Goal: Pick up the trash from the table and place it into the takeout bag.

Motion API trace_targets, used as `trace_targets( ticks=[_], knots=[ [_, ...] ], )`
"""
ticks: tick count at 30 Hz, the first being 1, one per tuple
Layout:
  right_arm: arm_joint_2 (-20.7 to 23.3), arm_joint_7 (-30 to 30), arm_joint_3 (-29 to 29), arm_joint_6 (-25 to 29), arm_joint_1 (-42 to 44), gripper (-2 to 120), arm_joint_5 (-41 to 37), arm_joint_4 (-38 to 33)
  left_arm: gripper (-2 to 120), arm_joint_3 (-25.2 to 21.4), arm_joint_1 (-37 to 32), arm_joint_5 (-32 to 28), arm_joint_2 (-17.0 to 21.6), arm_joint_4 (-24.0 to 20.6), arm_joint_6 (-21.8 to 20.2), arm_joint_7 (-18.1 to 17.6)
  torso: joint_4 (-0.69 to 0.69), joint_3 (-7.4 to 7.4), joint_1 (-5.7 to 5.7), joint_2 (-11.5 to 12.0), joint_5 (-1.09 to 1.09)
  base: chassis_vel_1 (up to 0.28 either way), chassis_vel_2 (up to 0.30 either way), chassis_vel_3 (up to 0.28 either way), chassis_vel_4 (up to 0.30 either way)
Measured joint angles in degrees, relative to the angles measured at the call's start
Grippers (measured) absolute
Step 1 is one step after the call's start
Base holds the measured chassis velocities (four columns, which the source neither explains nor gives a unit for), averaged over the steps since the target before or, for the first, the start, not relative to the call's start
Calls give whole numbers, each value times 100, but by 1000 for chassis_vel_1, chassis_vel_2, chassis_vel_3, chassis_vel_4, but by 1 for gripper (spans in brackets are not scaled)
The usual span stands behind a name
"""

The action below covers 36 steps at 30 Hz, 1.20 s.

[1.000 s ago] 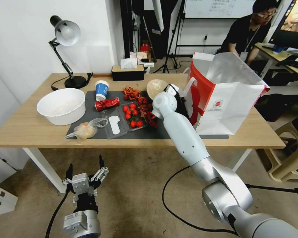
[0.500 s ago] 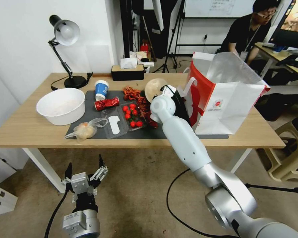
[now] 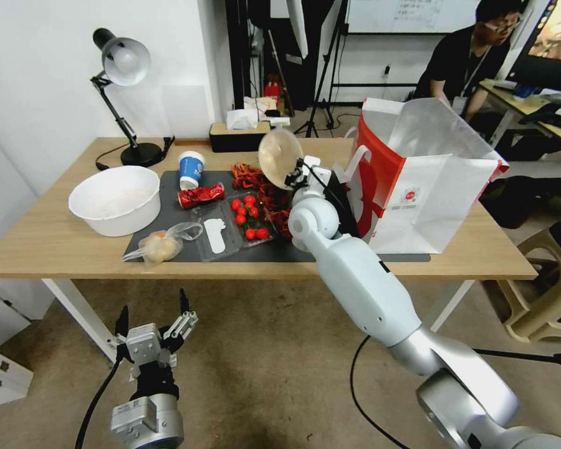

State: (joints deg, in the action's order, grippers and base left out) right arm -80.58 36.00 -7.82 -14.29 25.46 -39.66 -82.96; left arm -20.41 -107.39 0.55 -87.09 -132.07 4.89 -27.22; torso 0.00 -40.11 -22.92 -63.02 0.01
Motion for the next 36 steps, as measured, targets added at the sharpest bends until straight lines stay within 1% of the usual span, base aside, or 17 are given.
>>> trace_targets(
  ticks=[1, 2, 4, 7, 9, 11, 12, 13, 15, 19, 20, 24, 29, 32, 33, 34, 36],
  knots=[
    [179, -197, -92, 139, 4, 3, 342, -210, 100, 11, -16, 23, -31, -8, 0, -2, -1, 0, 0, 0, 0, 0, 0, 0, 0],
    [243, -246, -119, 176, 4, 3, 417, -298, 100, 14, -23, 37, -35, -8, 3, -5, 0, 0, 0, 0, 0, 0, 0, 0, 0],
    [329, -300, -148, 213, 4, 3, 476, -431, 100, 16, -33, 52, -36, 2, 9, -12, 0, 0, 0, 0, 0, 0, 0, 0, 0],
    [593, -344, -180, 292, -34, 3, 540, -913, 100, 19, -48, 73, -46, 14, 36, -34, 0, 1, 0, 0, 0, 0, 0, 0, 0],
    [637, -325, -179, 318, -47, 3, 574, -998, 100, 19, -48, 75, -46, 14, 41, -38, 0, 1, 0, -1, -1, 0, 0, 0, 0],
    [777, -136, -147, 315, -86, 3, 625, -1297, 100, 17, -50, 83, -48, 23, 55, -54, 0, 1, 0, -1, 1, 0, 0, 0, 0],
    [777, -136, -147, 315, -86, 3, 625, -1297, 100, 17, -50, 83, -48, 23, 55, -54, 0, 1, 0, -1, 1, 0, 0, 0, 0],
    [897, 157, -43, 209, -149, 3, 559, -1609, 100, 17, -54, 92, -48, 38, 67, -62, 1, 1, 0, -2, -2, 0, 0, 0, 0],
    [1191, 693, 219, -108, -227, 3, 444, -2123, 100, 37, -89, 113, -53, 5, 73, -66, 0, 1, 1, -2, 1, 0, 0, 0, 0],
    [1245, 780, 260, -164, -237, 3, 425, -2191, 100, 39, -94, 116, -55, -10, 73, -66, 0, 1, 1, -2, 0, 0, 0, 0, 0],
    [1384, 1025, 367, -317, -245, 3, 370, -2346, 100, 43, -101, 124, -57, -23, 73, -66, 0, 1, 1, -2, 0, 0, 0, 0, 0],
    [1571, 1290, 548, -548, -229, 3, 278, -2579, 100, 45, -111, 136, -58, -25, 73, -65, 0, 1, 1, -1, 2, 0, 0, 0, 0],
    [1732, 1424, 687, -678, -185, 3, 175, -2736, 100, 50, -119, 143, -60, -25, 72, -64, 0, 1, 1, -2, -1, 0, 0, 0, 0],
    [2097, 1616, 979, -876, 15, 3, -174, -3009, 100, 81, -131, 165, -88, -41, 68, -55, -2, 1, 1, -1, 3, 0, 0, 0, 0],
    [2097, 1616, 979, -876, 15, 3, -174, -3009, 100, 81, -131, 165, -88, -41, 68, -55, -2, 1, 1, -1, 3, 0, 0, 0, 0],
    [2194, 1652, 1050, -887, 73, 3, -268, -3069, 100, 90, -131, 171, -97, -41, 67, -53, -2, 1, 1, -1, 1, 0, 0, 0, 0],
    [2463, 1720, 1189, -899, 231, 11, -474, -3190, 100, 121, -130, 203, -106, -20, 66, -48, -2, 1, 1, -1, 1, 0, 0, 0, 0]
  ],
)
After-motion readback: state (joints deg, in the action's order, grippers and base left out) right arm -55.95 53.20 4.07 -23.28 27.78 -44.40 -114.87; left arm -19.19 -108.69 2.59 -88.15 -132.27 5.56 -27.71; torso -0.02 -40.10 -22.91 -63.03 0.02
